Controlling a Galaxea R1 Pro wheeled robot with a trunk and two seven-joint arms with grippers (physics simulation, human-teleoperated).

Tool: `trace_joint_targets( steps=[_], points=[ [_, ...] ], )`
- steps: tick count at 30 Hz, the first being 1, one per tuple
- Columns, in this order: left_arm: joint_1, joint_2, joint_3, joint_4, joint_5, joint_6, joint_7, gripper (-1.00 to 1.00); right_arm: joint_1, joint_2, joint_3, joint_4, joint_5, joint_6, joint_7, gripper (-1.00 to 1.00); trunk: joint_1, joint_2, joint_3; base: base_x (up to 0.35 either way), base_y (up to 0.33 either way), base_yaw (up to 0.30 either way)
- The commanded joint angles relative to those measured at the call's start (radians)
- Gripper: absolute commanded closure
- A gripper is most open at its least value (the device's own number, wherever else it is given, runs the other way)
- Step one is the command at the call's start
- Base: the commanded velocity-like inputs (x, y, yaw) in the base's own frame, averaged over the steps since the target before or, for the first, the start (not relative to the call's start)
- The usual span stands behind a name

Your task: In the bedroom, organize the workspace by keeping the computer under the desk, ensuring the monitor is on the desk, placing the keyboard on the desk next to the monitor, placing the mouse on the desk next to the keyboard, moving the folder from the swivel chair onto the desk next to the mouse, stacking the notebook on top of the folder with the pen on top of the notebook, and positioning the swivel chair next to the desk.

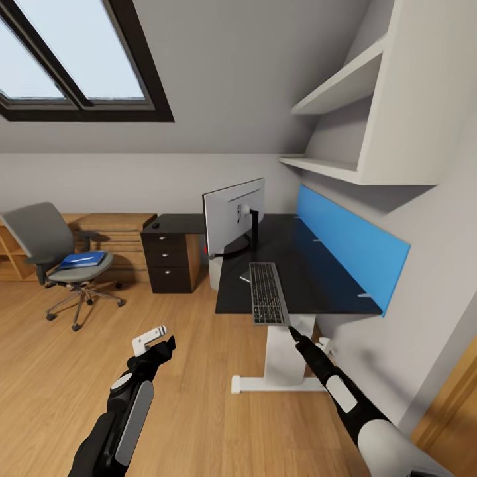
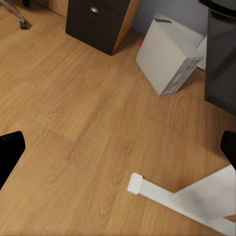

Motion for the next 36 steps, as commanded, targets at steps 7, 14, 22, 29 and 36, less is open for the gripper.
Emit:
trace_joint_targets(
  steps=[7, 14, 22, 29, 36],
  points=[
    [-0.001, -0.001, 0.001, -0.001, 0.012, 0.003, 0.005, -1.00, -0.001, -0.020, -0.011, 0.053, -0.111, 0.072, 0.241, -1.00, 0.027, -0.050, -0.023, 0.000, 0.000, 0.000],
    [-0.001, -0.001, 0.000, -0.001, 0.012, 0.005, 0.005, -1.00, -0.001, -0.026, -0.012, 0.056, -0.138, 0.107, 0.293, -1.00, 0.054, -0.099, -0.045, 0.000, 0.000, 0.000],
    [-0.001, -0.001, 0.000, -0.001, 0.012, 0.005, 0.005, -1.00, -0.001, -0.025, -0.010, 0.053, -0.135, 0.105, 0.293, -1.00, 0.084, -0.155, -0.070, 0.000, 0.000, 0.000],
    [-0.001, -0.001, 0.000, -0.001, 0.012, 0.005, 0.005, -1.00, -0.001, -0.025, -0.010, 0.054, -0.135, 0.104, 0.297, -1.00, 0.111, -0.204, -0.092, 0.000, 0.000, 0.000],
    [-0.001, 0.000, 0.001, -0.001, 0.011, 0.005, 0.005, -1.00, -0.001, -0.026, -0.010, 0.055, -0.135, 0.104, 0.295, -1.00, 0.138, -0.253, -0.114, 0.000, 0.000, 0.000]
  ],
)
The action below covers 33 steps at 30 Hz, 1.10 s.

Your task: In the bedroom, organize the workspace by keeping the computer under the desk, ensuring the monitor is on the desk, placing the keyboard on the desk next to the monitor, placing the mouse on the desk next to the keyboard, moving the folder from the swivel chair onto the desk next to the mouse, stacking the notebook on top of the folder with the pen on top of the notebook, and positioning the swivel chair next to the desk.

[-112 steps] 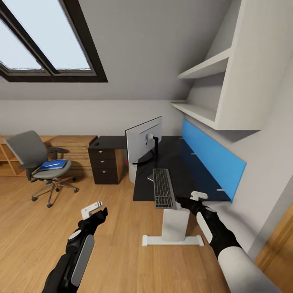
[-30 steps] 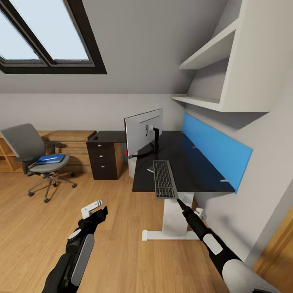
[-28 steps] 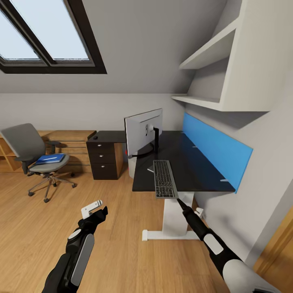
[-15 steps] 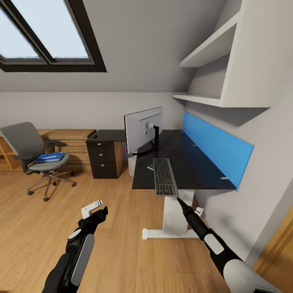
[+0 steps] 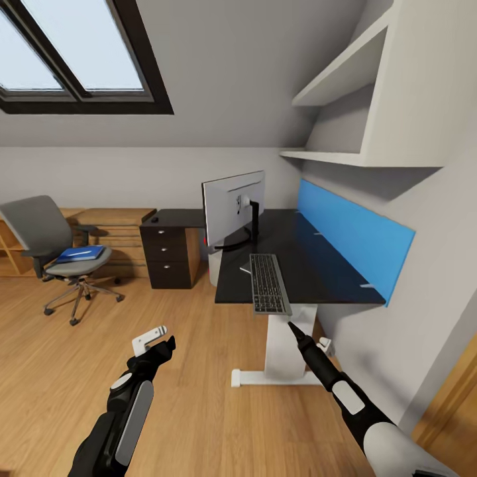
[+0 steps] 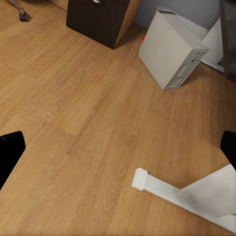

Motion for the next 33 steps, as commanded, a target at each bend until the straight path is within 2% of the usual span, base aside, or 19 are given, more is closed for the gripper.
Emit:
trace_joint_targets(
  steps=[1, 14, 21, 33],
  points=[
    [-0.001, 0.000, 0.001, -0.001, 0.010, 0.003, 0.005, -1.00, -0.001, 0.000, -0.002, 0.001, -0.009, 0.008, 0.005, -1.00, 0.004, -0.008, -0.004, 0.000, 0.000, 0.000],
    [-0.001, -0.001, 0.001, -0.001, 0.010, 0.003, 0.005, -1.00, -0.001, 0.007, -0.001, -0.006, -0.011, -0.001, -0.004, -1.00, 0.054, -0.099, -0.045, 0.000, 0.000, 0.000],
    [-0.001, -0.001, 0.000, -0.001, 0.010, 0.003, 0.005, -1.00, -0.001, 0.008, -0.002, -0.008, -0.016, 0.000, -0.077, -1.00, 0.081, -0.148, -0.067, 0.000, 0.000, 0.000],
    [-0.001, -0.001, -0.001, -0.001, 0.011, 0.002, 0.005, -1.00, -0.001, 0.008, -0.004, -0.008, -0.018, 0.002, -0.100, -1.00, 0.127, -0.232, -0.105, 0.000, 0.000, 0.000]
  ],
)
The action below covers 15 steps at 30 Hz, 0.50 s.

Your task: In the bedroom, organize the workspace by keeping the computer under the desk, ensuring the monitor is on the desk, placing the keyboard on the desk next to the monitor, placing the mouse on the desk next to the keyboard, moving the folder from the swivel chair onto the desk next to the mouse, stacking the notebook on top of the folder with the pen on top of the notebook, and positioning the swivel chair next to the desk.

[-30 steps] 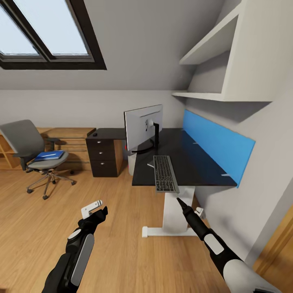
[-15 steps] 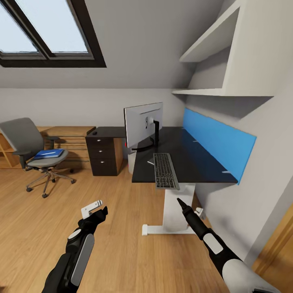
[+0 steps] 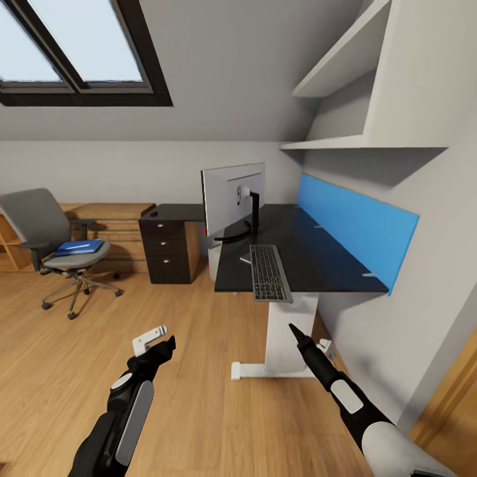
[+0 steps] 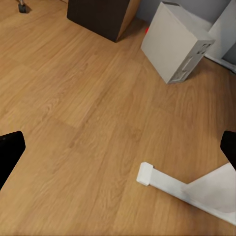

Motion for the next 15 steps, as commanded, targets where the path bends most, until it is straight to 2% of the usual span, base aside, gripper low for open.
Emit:
trace_joint_targets(
  steps=[1, 7, 15],
  points=[
    [-0.001, -0.001, 0.001, -0.001, 0.011, 0.003, 0.005, -1.00, -0.001, 0.000, -0.003, 0.001, -0.009, 0.008, 0.005, -1.00, 0.004, -0.008, -0.004, 0.000, 0.000, 0.000],
    [-0.001, -0.001, 0.001, -0.001, 0.010, 0.004, 0.005, -1.00, -0.001, 0.001, -0.002, 0.001, -0.009, 0.008, 0.005, -1.00, 0.027, -0.050, -0.023, 0.000, 0.000, 0.000],
    [-0.001, 0.001, 0.001, -0.001, 0.010, 0.005, 0.004, -1.00, -0.001, 0.003, -0.002, 0.001, -0.009, 0.008, 0.005, -1.00, 0.027, -0.050, -0.023, 0.000, 0.000, 0.000]
  ],
)
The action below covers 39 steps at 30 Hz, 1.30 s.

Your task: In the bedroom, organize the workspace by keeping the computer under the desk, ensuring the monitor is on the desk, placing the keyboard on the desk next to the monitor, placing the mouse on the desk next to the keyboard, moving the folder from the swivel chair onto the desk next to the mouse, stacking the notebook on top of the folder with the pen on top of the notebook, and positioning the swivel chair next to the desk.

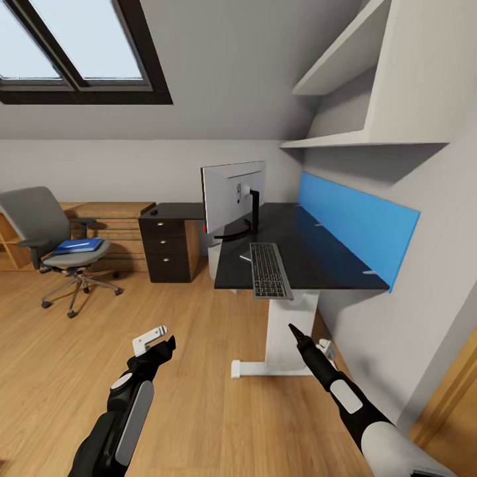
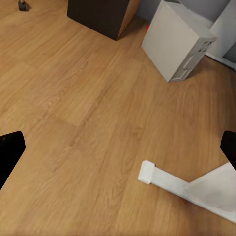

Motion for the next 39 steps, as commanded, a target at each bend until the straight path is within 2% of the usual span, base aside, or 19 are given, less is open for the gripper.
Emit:
trace_joint_targets(
  steps=[1, 19, 39],
  points=[
    [-0.001, 0.000, 0.001, -0.001, 0.010, 0.004, 0.005, -1.00, -0.001, 0.000, -0.003, 0.001, -0.009, 0.007, 0.005, -1.00, 0.000, 0.000, -0.001, 0.000, 0.000, 0.000],
    [0.001, 0.001, 0.001, -0.001, 0.010, 0.003, 0.004, -1.00, -0.001, 0.001, -0.003, 0.001, -0.009, 0.006, -0.005, -1.00, 0.000, 0.000, -0.001, 0.101, 0.049, 0.000],
    [0.001, 0.003, 0.002, -0.001, 0.010, 0.003, 0.003, -1.00, -0.001, 0.002, -0.003, 0.001, -0.009, 0.006, -0.006, -1.00, 0.000, 0.000, -0.001, 0.258, 0.065, 0.000]
  ],
)
